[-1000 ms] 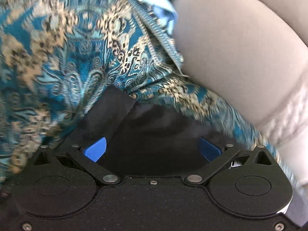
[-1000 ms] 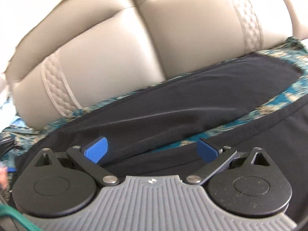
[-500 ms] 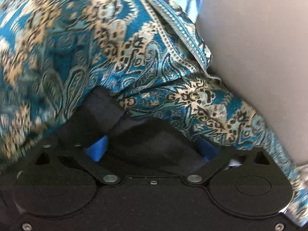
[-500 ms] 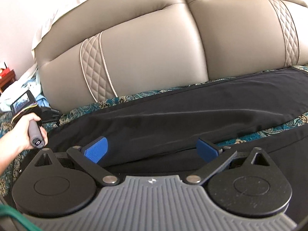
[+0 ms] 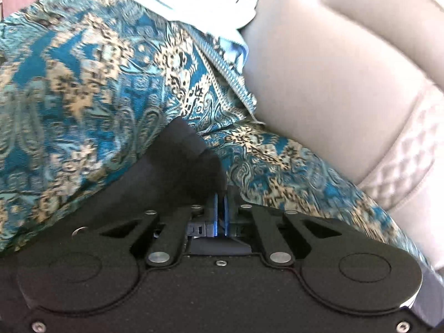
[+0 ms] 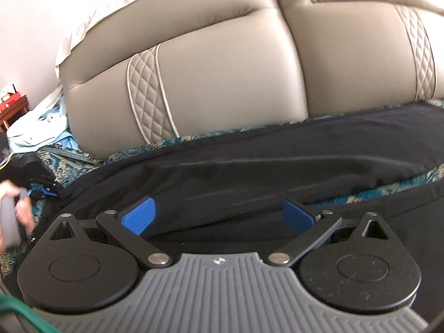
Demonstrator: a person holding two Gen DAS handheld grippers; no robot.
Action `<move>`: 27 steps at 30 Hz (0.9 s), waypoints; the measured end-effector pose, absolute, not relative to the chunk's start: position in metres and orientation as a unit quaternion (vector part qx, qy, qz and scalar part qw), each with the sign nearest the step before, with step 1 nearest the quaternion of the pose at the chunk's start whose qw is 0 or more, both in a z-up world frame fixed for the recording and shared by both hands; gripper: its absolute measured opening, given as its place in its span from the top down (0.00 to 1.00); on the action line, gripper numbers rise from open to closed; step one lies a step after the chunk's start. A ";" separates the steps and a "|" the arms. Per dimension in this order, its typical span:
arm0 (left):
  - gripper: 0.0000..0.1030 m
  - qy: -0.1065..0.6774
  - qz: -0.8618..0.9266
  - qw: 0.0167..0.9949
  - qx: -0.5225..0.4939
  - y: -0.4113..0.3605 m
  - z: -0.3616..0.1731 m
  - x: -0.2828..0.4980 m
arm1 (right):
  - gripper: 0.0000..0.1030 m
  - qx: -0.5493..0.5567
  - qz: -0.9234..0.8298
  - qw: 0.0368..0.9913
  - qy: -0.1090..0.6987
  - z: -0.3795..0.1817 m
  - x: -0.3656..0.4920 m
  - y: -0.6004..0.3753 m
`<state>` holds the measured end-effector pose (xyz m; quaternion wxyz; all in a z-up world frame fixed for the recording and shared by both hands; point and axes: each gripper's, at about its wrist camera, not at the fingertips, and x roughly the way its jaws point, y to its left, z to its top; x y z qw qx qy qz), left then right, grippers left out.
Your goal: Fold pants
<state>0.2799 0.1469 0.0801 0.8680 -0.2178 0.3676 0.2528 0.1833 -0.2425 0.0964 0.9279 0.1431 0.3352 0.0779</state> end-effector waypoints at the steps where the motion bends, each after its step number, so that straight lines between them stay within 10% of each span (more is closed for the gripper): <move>1: 0.95 0.362 0.247 0.872 -0.218 0.147 0.085 0.273 | 0.00 0.150 0.086 0.923 0.343 0.094 0.184 -0.242; 27: 0.96 0.264 0.112 0.906 -0.310 0.168 0.092 0.145 | 0.09 0.414 0.247 0.764 0.430 0.058 0.216 -0.081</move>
